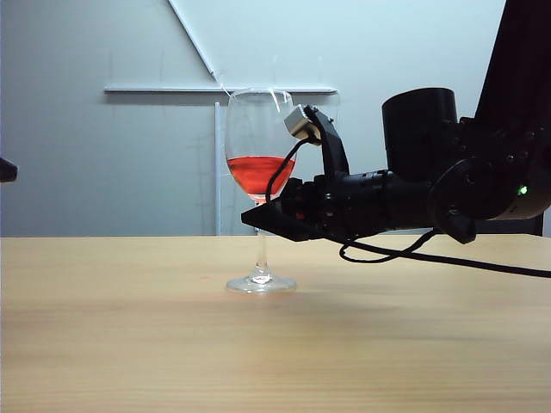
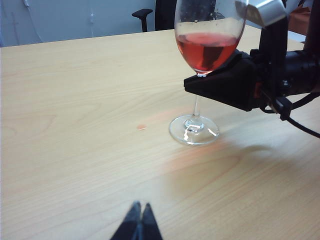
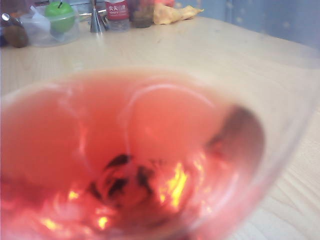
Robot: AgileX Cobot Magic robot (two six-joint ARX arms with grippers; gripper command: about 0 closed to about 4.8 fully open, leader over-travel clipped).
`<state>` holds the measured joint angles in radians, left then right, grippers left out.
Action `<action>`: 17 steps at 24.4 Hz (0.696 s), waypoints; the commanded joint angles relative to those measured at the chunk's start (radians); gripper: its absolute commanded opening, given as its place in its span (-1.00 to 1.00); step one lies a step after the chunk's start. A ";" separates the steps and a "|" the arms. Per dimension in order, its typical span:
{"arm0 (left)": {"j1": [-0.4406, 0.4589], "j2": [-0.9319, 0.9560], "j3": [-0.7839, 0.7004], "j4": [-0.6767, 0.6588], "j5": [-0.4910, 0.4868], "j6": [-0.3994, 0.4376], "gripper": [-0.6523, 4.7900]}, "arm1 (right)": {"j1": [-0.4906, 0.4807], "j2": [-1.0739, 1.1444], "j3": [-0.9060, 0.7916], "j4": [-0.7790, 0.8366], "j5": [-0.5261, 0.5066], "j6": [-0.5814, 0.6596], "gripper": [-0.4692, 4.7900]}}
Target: Gently pick up the goblet, rotate it counterclockwise for two full turns (viewing from above), and then place it back on the table.
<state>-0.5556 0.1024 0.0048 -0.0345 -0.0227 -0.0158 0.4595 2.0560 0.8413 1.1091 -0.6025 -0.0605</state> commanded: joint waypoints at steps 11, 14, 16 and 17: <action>0.001 -0.017 0.004 0.013 0.001 0.001 -0.78 | -0.001 -0.230 -0.002 -0.264 0.114 0.119 -0.83; 0.001 -0.035 0.004 0.012 0.000 0.001 -0.78 | -0.005 -0.294 -0.002 -0.340 0.112 0.190 -0.83; 0.001 -0.046 0.004 0.010 0.001 0.001 -0.78 | -0.005 -0.320 -0.002 -0.366 0.111 0.249 -0.83; 0.001 -0.055 0.004 0.006 0.000 0.001 -0.78 | -0.005 -0.330 -0.002 -0.374 0.110 0.289 -0.83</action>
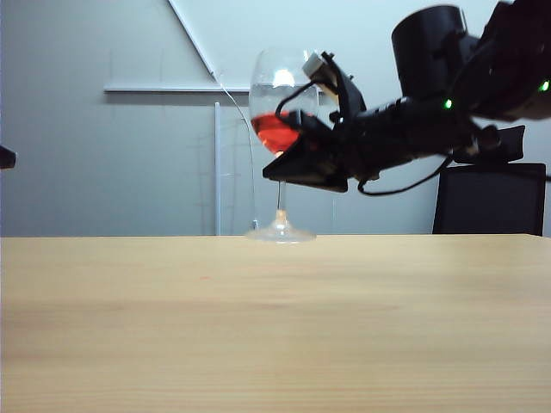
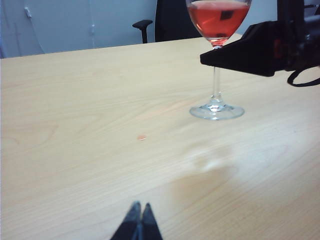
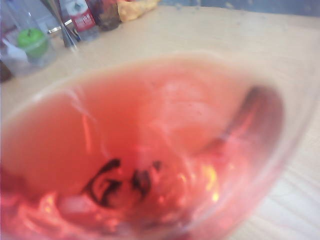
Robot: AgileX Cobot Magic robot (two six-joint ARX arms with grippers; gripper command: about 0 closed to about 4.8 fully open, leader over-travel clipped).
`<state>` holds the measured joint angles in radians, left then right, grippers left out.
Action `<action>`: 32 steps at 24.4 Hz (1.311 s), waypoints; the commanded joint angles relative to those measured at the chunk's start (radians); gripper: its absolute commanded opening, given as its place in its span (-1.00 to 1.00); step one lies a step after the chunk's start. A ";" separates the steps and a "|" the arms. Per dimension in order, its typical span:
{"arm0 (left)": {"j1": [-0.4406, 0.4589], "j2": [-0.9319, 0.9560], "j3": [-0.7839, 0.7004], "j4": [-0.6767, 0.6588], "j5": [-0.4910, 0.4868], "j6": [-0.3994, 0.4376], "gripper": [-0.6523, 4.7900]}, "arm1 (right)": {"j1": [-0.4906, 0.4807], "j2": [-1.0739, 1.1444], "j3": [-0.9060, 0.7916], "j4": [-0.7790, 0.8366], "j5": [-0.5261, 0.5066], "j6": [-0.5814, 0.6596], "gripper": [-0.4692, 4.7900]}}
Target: Gently pick up the goblet, rotate it counterclockwise for two full turns (viewing from above), and then place it back on the table.
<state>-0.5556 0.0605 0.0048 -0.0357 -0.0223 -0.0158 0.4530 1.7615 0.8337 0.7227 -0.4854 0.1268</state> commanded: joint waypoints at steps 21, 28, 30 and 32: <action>0.001 -0.055 0.004 0.007 0.000 0.001 -0.78 | 0.078 -0.197 0.081 -0.416 0.346 -0.070 -0.84; 0.001 -0.055 0.004 0.007 0.000 0.001 -0.78 | 0.193 -0.224 0.080 -0.488 0.518 -0.300 -0.84; 0.001 -0.055 0.004 0.007 0.000 0.001 -0.78 | 0.221 -0.232 0.080 -0.510 0.516 -0.315 -0.84; 0.001 -0.055 0.004 0.006 0.000 0.001 -0.78 | 0.232 -0.249 0.074 -0.504 0.478 -0.325 -0.84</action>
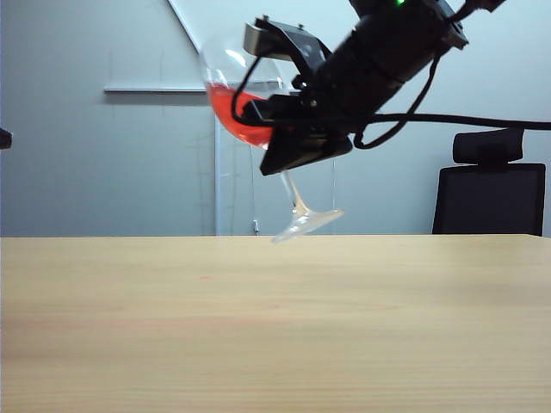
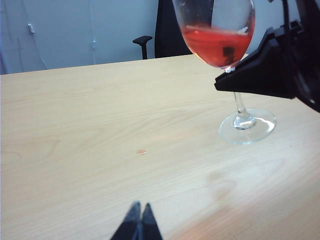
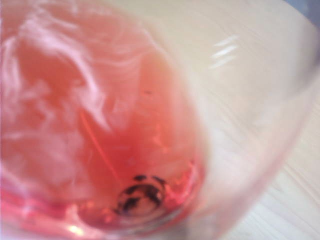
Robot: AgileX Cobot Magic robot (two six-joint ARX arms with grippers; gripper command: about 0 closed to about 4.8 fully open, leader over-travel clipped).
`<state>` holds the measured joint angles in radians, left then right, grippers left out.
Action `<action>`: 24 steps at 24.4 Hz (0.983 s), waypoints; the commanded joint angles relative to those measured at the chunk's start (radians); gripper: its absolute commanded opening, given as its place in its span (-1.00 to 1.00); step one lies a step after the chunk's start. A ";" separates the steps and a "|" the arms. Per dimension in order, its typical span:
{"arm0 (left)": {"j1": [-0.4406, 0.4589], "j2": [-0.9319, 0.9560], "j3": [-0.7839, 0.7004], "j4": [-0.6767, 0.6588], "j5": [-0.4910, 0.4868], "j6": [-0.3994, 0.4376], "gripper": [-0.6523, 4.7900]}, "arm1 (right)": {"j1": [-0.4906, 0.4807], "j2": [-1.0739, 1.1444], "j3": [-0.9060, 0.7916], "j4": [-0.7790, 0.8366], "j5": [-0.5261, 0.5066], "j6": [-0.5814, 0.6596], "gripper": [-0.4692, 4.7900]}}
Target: Gently pick up the goblet, rotate it counterclockwise for two full turns (viewing from above), and then place it back on the table.
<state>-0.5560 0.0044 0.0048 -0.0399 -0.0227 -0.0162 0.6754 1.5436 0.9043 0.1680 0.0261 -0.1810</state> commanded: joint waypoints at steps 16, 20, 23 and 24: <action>0.001 0.002 0.004 0.011 0.001 0.001 -0.78 | 0.013 -0.275 -0.470 0.916 -0.043 0.366 -0.84; 0.001 0.002 0.004 0.011 0.001 0.001 -0.78 | -0.032 -0.257 -0.470 0.809 -0.027 0.516 -0.84; 0.001 0.002 0.004 0.011 0.001 0.001 -0.78 | -0.095 -0.223 -0.465 0.713 -0.029 0.589 -0.84; 0.001 0.002 0.004 0.011 0.001 0.001 -0.78 | -0.106 -0.217 -0.460 0.682 -0.029 0.601 -0.84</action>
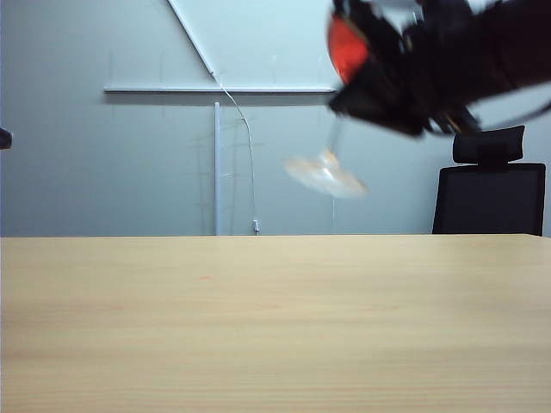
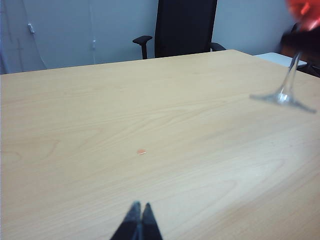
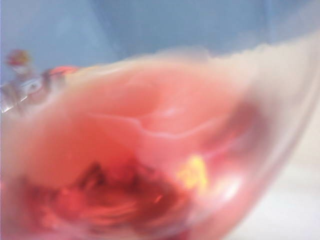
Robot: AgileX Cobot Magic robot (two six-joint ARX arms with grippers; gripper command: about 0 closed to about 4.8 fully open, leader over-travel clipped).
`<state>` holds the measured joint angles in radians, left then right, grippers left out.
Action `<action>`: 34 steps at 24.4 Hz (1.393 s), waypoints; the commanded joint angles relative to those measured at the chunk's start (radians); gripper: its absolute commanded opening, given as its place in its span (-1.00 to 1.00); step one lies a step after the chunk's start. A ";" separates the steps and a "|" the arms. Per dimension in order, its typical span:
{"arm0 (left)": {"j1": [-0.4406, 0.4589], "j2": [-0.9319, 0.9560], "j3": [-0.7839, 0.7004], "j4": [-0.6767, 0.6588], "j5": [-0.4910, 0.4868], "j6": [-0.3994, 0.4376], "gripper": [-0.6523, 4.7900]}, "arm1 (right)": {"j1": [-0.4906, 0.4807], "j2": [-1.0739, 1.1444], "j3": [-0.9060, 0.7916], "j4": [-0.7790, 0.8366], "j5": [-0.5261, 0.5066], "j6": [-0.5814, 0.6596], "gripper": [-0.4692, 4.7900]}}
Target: Gently pick up the goblet, rotate it counterclockwise for two full turns (viewing from above), and then place it back on the table.
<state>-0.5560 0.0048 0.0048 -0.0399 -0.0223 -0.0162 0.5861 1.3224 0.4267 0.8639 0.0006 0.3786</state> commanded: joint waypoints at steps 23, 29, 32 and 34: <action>0.001 0.001 0.004 0.011 0.000 0.001 -0.78 | -0.024 0.234 0.463 -0.648 -0.202 -0.439 -0.84; 0.001 0.001 0.004 0.011 0.000 0.001 -0.78 | 0.003 0.232 0.463 -0.737 -0.188 -0.549 -0.84; 0.001 0.001 0.004 0.011 0.000 0.001 -0.78 | 0.027 0.224 0.462 -0.743 -0.214 -0.599 -0.84; 0.001 0.001 0.004 0.011 0.000 0.001 -0.78 | 0.044 0.215 0.461 -0.723 -0.256 -0.616 -0.84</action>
<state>-0.5556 0.0036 0.0048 -0.0402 -0.0223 -0.0158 0.6178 1.5570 0.8772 0.0654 -0.2012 -0.2123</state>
